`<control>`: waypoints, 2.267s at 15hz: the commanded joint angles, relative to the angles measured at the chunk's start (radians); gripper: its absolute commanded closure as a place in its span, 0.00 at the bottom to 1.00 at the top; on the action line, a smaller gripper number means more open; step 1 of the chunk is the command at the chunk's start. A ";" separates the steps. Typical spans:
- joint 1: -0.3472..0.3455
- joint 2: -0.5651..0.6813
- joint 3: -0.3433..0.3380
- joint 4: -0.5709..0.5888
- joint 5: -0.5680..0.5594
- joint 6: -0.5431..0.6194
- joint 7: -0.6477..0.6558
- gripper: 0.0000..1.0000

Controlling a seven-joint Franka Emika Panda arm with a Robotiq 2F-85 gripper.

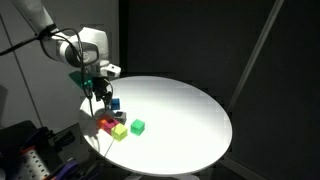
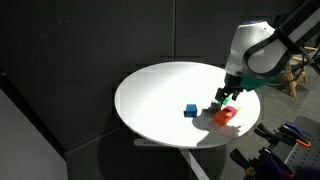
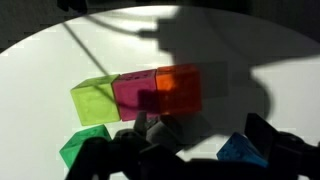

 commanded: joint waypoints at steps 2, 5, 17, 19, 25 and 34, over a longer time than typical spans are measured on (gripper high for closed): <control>0.007 0.002 -0.007 0.007 -0.002 0.000 0.002 0.00; 0.010 0.017 -0.006 0.020 -0.006 -0.001 0.011 0.00; 0.048 0.087 -0.006 0.093 -0.028 -0.001 0.047 0.00; 0.059 0.111 -0.009 0.104 -0.031 0.003 0.051 0.00; 0.087 0.177 -0.015 0.129 -0.028 0.019 0.043 0.00; 0.114 0.231 -0.024 0.161 -0.018 0.085 0.021 0.00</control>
